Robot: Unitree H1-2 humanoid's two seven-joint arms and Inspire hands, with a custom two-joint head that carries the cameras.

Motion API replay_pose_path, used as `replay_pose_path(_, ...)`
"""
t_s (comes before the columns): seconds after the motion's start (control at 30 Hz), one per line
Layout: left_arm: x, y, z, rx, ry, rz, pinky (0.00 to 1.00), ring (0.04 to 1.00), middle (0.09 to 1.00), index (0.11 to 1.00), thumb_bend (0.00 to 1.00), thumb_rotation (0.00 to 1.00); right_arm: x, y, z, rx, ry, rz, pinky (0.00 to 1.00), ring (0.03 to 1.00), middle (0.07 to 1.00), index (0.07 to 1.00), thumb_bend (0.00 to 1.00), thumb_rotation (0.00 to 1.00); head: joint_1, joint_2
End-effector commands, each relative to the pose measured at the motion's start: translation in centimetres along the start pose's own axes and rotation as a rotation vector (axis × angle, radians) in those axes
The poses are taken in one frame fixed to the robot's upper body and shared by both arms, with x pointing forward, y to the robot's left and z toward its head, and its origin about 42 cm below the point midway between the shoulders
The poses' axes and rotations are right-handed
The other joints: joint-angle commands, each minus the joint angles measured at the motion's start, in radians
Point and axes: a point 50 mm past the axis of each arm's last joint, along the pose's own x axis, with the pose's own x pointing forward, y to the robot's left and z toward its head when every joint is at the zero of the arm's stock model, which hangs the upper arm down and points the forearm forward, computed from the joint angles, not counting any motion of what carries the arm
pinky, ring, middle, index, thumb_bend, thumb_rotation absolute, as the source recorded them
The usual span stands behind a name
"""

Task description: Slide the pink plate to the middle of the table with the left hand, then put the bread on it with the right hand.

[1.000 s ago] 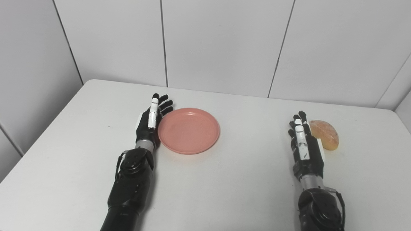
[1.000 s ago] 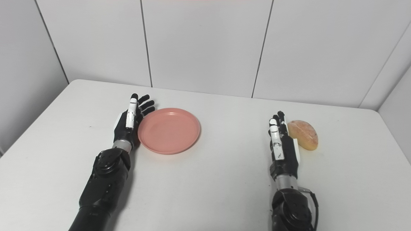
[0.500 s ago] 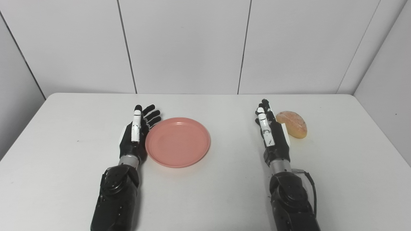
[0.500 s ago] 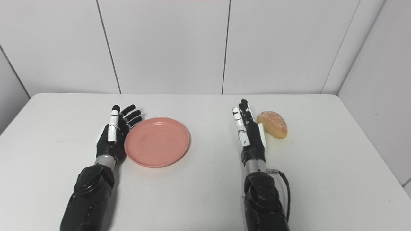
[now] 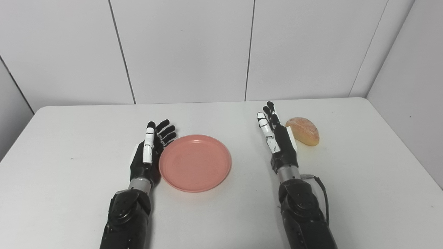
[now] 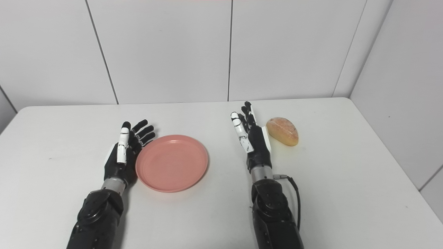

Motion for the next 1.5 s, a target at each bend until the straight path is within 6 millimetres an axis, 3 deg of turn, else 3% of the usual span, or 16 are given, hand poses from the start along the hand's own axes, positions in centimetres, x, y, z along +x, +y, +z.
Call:
replay_pose_path(0.0,-0.3,-0.2,-0.7,-0.001,0.040,-0.012,0.87,0.852,0.831,0.814,0.53,1.00,2.1,-1.4,3.4,-0.138,-0.197,-0.045,0.92,0.949,0.943,0.966,0.55,0.85,-0.006,-0.004)
replay_pose_path(0.1,-0.3,-0.1,-0.8,-0.008,0.036,-0.013,0.87,0.857,0.834,0.816,0.53,1.00,2.5,-2.5,3.9,-0.253,-0.233,-0.092,0.92,0.943,0.933,0.951,0.57,0.81,-0.013,-0.004)
replay_pose_path(0.47,-0.5,0.9,-0.9,0.023,0.006,-0.048,0.89,0.873,0.851,0.837,0.52,1.00,4.4,-7.3,5.5,-0.547,-0.261,-0.240,0.78,0.880,0.915,0.929,0.69,0.46,-0.098,-0.018)
replay_pose_path(0.83,-0.4,1.1,-0.6,0.036,-0.016,-0.069,0.88,0.875,0.856,0.835,0.49,1.00,5.4,-10.5,4.6,-0.768,-0.154,-0.267,0.63,0.801,0.885,0.901,0.78,0.45,-0.118,-0.022)
replay_pose_path(1.27,-0.7,0.5,-0.4,0.036,-0.013,-0.105,0.90,0.881,0.855,0.835,0.48,1.00,5.8,-12.2,2.1,-0.857,0.009,-0.240,0.73,0.833,0.881,0.891,0.77,0.38,-0.112,-0.017)
replay_pose_path(1.47,-0.9,0.3,-0.3,0.037,-0.012,-0.104,0.89,0.878,0.848,0.829,0.49,1.00,5.9,-12.2,1.6,-0.894,0.082,-0.202,0.74,0.848,0.895,0.906,0.78,0.40,-0.111,-0.014)
